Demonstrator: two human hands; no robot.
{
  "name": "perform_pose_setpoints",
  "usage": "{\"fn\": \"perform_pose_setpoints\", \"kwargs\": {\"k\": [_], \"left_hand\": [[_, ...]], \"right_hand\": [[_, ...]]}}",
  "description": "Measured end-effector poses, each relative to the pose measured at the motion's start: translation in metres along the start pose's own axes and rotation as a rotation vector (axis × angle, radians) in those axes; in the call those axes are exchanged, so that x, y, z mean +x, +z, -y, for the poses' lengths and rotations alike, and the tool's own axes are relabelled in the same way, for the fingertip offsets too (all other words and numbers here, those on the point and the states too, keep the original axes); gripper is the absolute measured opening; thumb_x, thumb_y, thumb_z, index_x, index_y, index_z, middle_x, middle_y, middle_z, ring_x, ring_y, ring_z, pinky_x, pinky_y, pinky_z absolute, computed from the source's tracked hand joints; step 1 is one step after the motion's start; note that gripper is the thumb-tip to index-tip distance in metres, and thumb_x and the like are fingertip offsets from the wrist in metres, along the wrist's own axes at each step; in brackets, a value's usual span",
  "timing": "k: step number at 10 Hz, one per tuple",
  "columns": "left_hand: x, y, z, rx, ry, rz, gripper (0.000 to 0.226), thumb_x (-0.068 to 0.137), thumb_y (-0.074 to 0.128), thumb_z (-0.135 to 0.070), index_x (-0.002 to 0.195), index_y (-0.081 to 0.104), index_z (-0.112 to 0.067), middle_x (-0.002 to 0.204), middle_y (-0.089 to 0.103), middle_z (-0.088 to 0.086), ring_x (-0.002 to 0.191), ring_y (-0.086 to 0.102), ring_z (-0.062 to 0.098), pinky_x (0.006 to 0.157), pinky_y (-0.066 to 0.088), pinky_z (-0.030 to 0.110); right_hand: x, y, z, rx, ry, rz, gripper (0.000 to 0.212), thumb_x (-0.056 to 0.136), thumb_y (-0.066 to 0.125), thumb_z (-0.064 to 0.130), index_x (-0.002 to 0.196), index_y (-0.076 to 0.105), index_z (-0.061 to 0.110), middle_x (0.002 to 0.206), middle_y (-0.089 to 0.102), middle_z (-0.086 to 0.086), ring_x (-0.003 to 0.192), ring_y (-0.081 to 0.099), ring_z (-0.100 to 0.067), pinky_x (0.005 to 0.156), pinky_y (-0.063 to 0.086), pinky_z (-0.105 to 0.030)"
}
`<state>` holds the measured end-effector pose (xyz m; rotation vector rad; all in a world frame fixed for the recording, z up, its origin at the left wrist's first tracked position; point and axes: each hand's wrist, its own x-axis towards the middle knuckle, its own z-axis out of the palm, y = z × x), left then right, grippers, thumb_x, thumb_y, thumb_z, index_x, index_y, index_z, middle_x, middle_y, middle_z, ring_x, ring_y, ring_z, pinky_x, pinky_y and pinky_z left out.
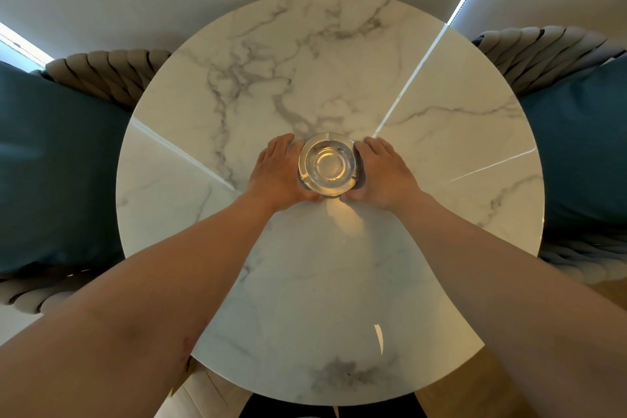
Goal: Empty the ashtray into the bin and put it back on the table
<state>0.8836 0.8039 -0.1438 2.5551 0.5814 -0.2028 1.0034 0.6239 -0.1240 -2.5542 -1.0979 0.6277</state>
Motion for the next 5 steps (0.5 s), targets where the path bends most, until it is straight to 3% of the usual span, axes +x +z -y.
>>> {"fn": "perform_pose_setpoints", "kwargs": {"k": [3,5], "left_hand": [[-0.007,0.003,-0.001,-0.003,0.006,-0.012,0.118,0.046,0.084,-0.064,0.143,0.036,-0.017,0.147,0.035,0.006,0.142,0.023,0.024,0.114,0.021,0.037],[-0.015,-0.001,-0.001,0.002,-0.023,0.028,0.12,0.046,0.088,-0.056,0.145,0.031,-0.019,0.148,0.033,0.003,0.141,0.024,0.024,0.114,0.023,0.037]], "right_hand": [[-0.006,0.001,0.002,-0.013,0.009,0.022,0.089,0.054,0.085,0.048,0.127,0.047,0.013,0.126,0.049,-0.002,0.128,0.039,-0.026,0.107,0.037,-0.039],[-0.008,0.003,0.001,-0.021,0.025,0.004,0.1,0.054,0.085,0.048,0.137,0.041,0.012,0.13,0.051,-0.002,0.13,0.04,-0.027,0.107,0.037,-0.04]]}}
